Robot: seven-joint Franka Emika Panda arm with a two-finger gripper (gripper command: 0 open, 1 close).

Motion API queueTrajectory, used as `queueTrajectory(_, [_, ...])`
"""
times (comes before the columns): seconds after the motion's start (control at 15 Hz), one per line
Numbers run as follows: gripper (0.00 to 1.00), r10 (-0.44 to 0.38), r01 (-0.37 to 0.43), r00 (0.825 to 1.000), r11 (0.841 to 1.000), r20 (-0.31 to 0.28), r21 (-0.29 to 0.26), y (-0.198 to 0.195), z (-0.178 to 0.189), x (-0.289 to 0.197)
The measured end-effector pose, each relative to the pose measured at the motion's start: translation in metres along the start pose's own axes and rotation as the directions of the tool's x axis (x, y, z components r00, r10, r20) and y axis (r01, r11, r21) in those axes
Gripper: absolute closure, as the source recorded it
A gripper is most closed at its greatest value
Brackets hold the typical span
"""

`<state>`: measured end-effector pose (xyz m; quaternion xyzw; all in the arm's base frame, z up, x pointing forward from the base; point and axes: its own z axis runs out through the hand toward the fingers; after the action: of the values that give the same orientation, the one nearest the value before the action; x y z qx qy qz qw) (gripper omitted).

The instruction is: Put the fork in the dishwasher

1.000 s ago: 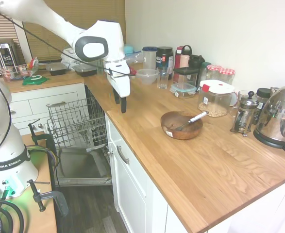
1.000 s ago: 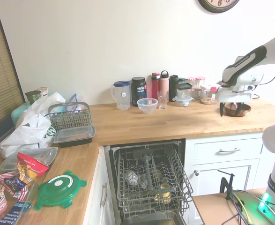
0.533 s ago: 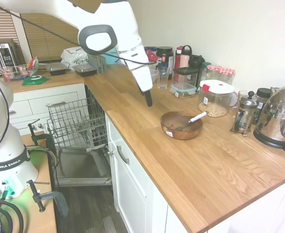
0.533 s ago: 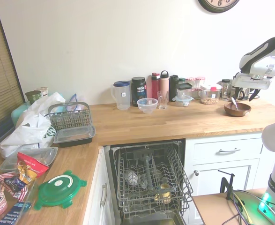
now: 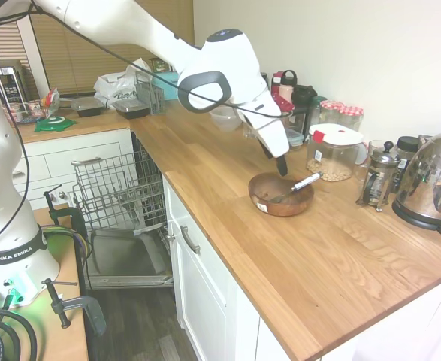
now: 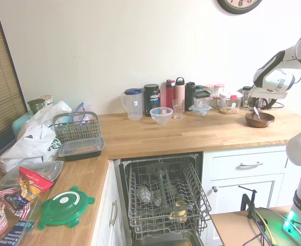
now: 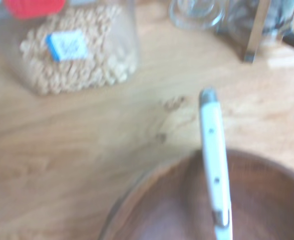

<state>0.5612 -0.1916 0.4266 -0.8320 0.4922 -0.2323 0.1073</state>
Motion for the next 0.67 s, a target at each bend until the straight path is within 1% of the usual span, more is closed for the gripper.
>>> queueTrajectory(0.2, [0.00,0.005,-0.005,1.000,1.000,0.018,0.006,-0.008,0.027,0.010])
queueTrajectory(0.33, [0.00,-0.003,0.003,1.000,1.000,0.013,0.001,-0.016,0.046,0.015])
queueTrajectory(0.47, [0.00,-0.005,0.005,1.000,1.000,0.001,0.007,-0.024,0.053,0.022])
queueTrajectory(0.67, [0.00,0.001,-0.001,1.000,1.000,-0.021,0.021,-0.032,0.052,0.031])
